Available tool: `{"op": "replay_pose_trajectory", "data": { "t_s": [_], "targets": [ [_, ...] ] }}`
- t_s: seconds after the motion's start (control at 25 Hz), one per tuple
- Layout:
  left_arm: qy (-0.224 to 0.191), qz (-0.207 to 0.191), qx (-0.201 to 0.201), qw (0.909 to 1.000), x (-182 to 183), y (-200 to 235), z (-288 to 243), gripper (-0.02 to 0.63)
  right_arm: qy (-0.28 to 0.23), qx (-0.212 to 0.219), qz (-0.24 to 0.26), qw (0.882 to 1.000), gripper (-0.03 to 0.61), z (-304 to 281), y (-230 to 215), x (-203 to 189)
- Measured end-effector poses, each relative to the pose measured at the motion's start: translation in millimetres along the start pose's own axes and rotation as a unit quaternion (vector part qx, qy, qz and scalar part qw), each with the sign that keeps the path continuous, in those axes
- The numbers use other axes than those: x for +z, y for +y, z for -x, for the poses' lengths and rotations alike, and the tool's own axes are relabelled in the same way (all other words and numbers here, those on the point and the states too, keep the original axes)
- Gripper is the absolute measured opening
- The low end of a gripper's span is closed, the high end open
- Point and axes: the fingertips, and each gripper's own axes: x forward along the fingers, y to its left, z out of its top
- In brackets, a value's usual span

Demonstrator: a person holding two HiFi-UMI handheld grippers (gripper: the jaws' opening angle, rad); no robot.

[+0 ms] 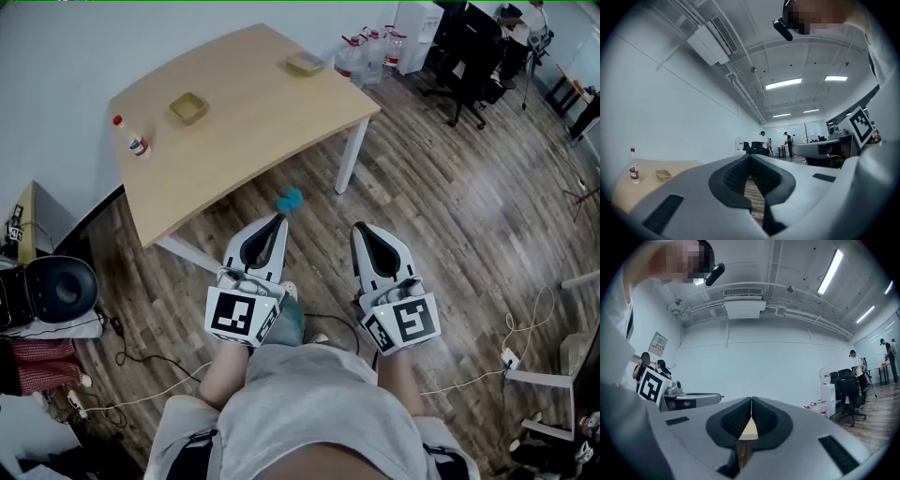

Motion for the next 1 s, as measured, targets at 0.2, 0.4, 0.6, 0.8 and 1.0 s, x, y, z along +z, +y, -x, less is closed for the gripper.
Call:
{"op": "replay_pose_trajectory", "data": {
  "t_s": [0.2,0.4,0.6,0.8,1.0],
  "targets": [
    [0.005,0.002,-0.008,0.9999,-3,9,-18,0.015,0.005,-0.008,-0.002,1.000,0.011,-16,-12,-2],
    [0.006,0.000,-0.016,0.9999,-7,25,-43,0.015,-0.007,-0.016,-0.012,1.000,0.011,-40,-28,-1],
    [0.003,0.002,-0.022,0.9998,-8,52,-75,0.015,-0.011,-0.016,-0.019,1.000,0.011,-76,-46,-1],
    [-0.004,0.001,-0.032,0.9995,-6,86,-106,0.015,-0.017,-0.026,-0.018,0.999,0.011,-117,-61,3],
    [-0.013,0.000,-0.042,0.9990,-4,120,-133,0.015,-0.030,-0.039,-0.014,0.999,0.011,-156,-69,7]
  ]
}}
